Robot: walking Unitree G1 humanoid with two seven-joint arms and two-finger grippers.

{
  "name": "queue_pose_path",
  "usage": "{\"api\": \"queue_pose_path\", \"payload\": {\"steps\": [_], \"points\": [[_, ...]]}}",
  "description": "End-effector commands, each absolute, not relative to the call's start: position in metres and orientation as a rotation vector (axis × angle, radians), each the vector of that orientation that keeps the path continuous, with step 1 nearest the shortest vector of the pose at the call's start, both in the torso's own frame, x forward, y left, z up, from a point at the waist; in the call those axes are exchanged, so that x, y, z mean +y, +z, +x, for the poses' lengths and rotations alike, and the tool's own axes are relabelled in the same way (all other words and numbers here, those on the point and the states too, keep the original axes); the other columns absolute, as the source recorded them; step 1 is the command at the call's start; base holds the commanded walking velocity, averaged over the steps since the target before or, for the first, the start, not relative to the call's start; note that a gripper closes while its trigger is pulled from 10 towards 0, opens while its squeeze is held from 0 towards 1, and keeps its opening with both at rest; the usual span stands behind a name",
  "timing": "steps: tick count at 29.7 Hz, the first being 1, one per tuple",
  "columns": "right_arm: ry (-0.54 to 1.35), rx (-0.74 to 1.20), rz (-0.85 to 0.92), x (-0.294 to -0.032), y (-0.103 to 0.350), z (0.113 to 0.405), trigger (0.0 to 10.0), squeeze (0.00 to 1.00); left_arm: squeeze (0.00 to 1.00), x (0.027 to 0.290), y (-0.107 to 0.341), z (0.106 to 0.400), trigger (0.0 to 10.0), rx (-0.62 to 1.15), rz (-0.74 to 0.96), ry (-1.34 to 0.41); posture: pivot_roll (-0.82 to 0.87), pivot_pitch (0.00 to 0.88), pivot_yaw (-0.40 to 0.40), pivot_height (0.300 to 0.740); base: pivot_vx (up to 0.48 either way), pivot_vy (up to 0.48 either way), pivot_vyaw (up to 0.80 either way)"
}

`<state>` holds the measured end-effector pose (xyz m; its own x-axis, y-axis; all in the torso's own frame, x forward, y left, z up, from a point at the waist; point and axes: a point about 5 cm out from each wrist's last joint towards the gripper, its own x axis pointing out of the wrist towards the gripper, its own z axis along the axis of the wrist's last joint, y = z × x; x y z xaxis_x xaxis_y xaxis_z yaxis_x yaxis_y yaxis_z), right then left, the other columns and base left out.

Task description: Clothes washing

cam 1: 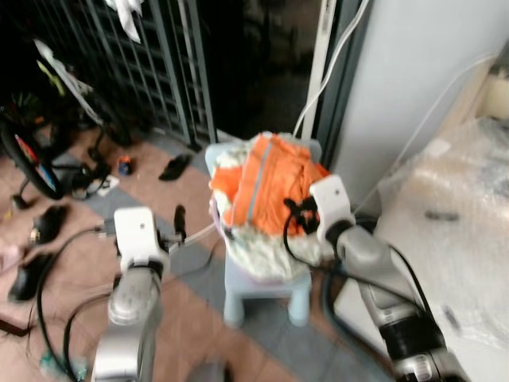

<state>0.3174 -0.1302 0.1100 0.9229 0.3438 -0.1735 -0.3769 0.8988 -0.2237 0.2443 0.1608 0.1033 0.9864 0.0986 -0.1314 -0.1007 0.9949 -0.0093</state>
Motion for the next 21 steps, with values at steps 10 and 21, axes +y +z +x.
{"api": "queue_pose_path", "payload": {"steps": [10,21], "points": [[0.366,0.229,-0.287,-0.121,0.095,0.322,10.0,0.00,0.00,0.162,0.105,0.237,10.0,0.150,-0.020,0.107,0.03,0.056,0.025,0.740,0.000,0.000,0.00],[0.326,0.320,-0.255,-0.108,0.082,0.334,10.0,0.00,0.00,0.166,0.108,0.215,10.0,0.176,-0.009,0.126,0.09,0.110,0.002,0.740,0.000,0.000,0.00]]}}
